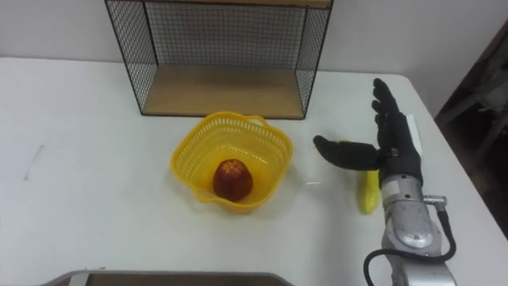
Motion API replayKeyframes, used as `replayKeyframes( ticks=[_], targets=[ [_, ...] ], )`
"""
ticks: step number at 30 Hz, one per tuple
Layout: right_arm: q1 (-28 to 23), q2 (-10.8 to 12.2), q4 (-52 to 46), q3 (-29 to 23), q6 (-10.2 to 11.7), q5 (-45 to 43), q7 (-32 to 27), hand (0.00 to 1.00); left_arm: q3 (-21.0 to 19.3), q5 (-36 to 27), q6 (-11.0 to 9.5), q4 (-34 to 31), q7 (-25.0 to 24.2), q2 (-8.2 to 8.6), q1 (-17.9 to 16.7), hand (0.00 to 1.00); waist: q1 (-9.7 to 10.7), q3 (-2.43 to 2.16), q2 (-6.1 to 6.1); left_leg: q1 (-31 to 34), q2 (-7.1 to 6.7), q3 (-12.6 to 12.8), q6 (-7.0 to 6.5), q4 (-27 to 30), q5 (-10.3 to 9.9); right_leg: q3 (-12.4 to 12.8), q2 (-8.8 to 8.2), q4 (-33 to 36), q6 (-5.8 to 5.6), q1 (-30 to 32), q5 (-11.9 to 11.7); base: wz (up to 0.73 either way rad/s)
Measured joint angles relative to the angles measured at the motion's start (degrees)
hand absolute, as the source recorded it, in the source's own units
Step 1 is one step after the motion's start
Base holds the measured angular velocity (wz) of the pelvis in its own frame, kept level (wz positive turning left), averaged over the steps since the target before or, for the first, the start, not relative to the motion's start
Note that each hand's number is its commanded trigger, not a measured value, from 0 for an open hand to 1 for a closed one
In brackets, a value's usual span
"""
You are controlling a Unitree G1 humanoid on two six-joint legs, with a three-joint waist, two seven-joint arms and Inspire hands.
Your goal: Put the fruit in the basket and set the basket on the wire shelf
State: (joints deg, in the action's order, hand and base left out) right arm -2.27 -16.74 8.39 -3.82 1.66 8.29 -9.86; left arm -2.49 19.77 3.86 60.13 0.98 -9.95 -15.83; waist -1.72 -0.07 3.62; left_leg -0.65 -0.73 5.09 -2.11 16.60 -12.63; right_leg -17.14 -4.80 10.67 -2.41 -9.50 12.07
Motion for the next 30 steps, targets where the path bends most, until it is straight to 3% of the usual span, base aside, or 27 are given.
replayKeyframes(
  ticks=[6,11,22,28,30],
  targets=[
    [0.22,-1.48,2.3,-0.03,-0.03,-2.36,-2.78,0.0,0.01,-0.1,0.1,0.02,0.02,-0.26,0.13,0.0,0.05,0.07,0.31,0.04,-0.08,0.27,0.04,-0.52,0.19,0.15,0.0,0.06,0.0,-0.03,0.0,0.0],
    [2.87,-1.88,7.21,-0.03,-0.93,-5.94,-3.92,0.0,-0.01,-0.04,2.13,0.02,0.02,-0.25,0.05,0.0,-0.19,0.44,0.86,-0.64,-0.02,0.33,0.09,-0.85,0.21,0.07,0.02,-0.05,0.0,-0.41,0.0,0.0],
    [4.22,-2.24,11.3,0.04,-2.57,-9.05,-3.66,0.0,-1.4,0.05,3.72,-1.89,-0.28,-0.29,-0.15,0.0,-0.31,0.12,1.22,-0.76,-0.04,0.04,0.09,-0.84,0.23,-0.17,0.01,0.03,0.0,-0.31,0.0,0.0],
    [5.69,-2.44,18.1,0.17,-3.25,-9.05,0.28,0.0,-1.81,0.21,3.7,-1.91,-0.77,-0.38,-0.16,0.0,-0.47,0.13,1.19,-1.0,-0.06,0.33,0.08,-0.91,0.24,0.01,-0.04,0.24,0.0,-0.49,0.0,-0.02],
    [5.7,-2.65,18.99,0.17,-4.4,-9.09,1.67,0.0,-1.92,0.21,3.78,-1.9,-1.4,-0.55,-0.39,0.0,-0.51,0.13,1.2,-0.97,-0.07,0.24,0.08,-0.96,0.24,0.09,-0.05,0.25,0.0,-0.51,0.0,0.0]
  ],
)
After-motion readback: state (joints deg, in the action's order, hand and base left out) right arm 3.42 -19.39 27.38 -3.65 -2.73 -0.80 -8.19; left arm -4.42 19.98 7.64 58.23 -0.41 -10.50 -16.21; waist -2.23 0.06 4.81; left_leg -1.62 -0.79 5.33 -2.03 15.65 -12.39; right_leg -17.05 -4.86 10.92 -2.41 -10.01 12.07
